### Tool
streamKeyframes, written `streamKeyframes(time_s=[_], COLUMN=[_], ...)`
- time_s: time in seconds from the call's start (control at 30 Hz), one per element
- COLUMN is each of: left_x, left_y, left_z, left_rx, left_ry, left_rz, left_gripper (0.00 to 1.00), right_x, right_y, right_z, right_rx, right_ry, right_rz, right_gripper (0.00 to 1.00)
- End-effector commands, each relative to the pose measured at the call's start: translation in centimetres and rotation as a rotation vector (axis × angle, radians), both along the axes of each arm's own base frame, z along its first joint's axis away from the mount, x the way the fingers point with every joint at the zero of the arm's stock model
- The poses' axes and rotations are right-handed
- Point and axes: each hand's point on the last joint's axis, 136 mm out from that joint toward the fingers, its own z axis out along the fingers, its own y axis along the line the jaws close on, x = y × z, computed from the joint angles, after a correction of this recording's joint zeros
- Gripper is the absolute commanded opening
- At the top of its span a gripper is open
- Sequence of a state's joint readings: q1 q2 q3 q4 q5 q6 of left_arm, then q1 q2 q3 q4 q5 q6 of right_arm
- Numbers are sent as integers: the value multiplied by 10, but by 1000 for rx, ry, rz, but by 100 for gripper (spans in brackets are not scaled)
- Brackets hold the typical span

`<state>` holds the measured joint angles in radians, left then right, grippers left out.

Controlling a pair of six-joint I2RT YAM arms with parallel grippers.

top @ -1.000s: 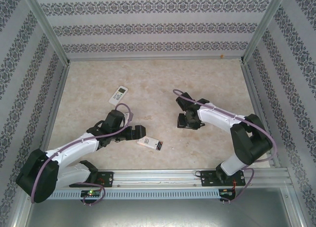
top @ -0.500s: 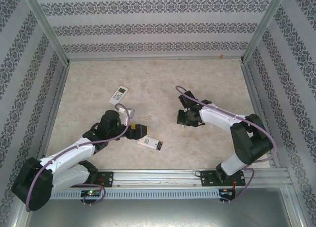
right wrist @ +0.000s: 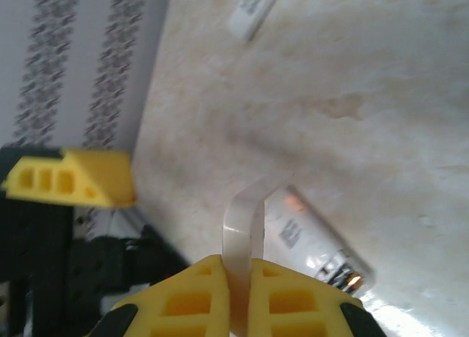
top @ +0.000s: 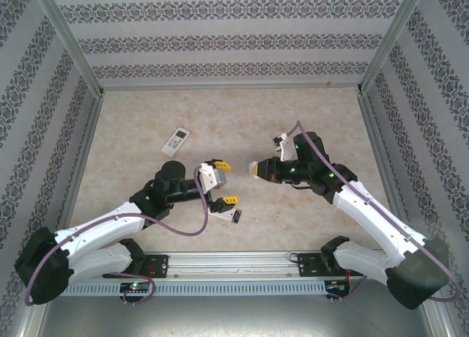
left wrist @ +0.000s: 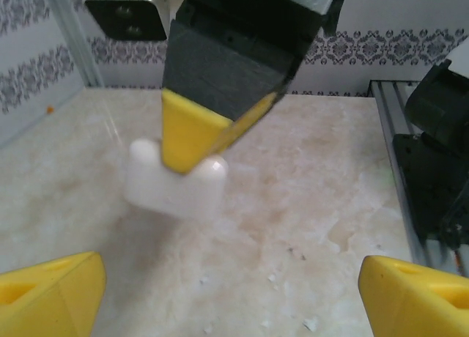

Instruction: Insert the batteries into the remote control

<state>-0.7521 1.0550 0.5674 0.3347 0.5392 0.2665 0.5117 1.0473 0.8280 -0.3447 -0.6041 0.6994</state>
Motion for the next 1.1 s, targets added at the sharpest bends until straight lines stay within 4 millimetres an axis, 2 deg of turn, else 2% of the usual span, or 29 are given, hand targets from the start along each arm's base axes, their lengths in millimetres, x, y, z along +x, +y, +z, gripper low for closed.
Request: streamKeyframes(time_s=[0.0, 0.23, 0.6, 0.7, 0.73, 0.8, 0.83, 0.9, 1.0, 1.07], left_x=[5, 19, 16, 11, 9, 0, -4, -15, -28, -39], left_y=[-15, -34, -30, -26, -24, -17, -11, 4, 25, 40], left_z=[23, 20, 13, 10, 7, -3, -9, -28, -63, -89], left_rx=[10, 26, 74, 126, 154, 243, 306, 457, 742, 932], left_ry=[-209, -209, -211, -192, -187, -156, -143, -99, -46, -8], left_rz=[-51, -48, -51, -72, -84, -118, -137, -174, -233, -291], left_gripper=[90, 89, 46, 39, 38, 37, 37, 37, 38, 39], right_x=[-22, -30, -28, -27, -27, -23, -17, -4, 12, 14], right_y=[16, 34, 35, 35, 35, 26, 16, -7, -47, -61], right_z=[13, 30, 26, 29, 33, 39, 42, 40, 23, 14], right_rx=[84, 99, 83, 84, 84, 74, 70, 63, 29, 33], right_ry=[15, -20, -20, -24, -32, -52, -67, -79, -77, -60], right_rz=[97, 155, 153, 153, 154, 126, 79, -34, -229, -290], right_gripper=[10, 11, 12, 20, 26, 39, 47, 58, 65, 65])
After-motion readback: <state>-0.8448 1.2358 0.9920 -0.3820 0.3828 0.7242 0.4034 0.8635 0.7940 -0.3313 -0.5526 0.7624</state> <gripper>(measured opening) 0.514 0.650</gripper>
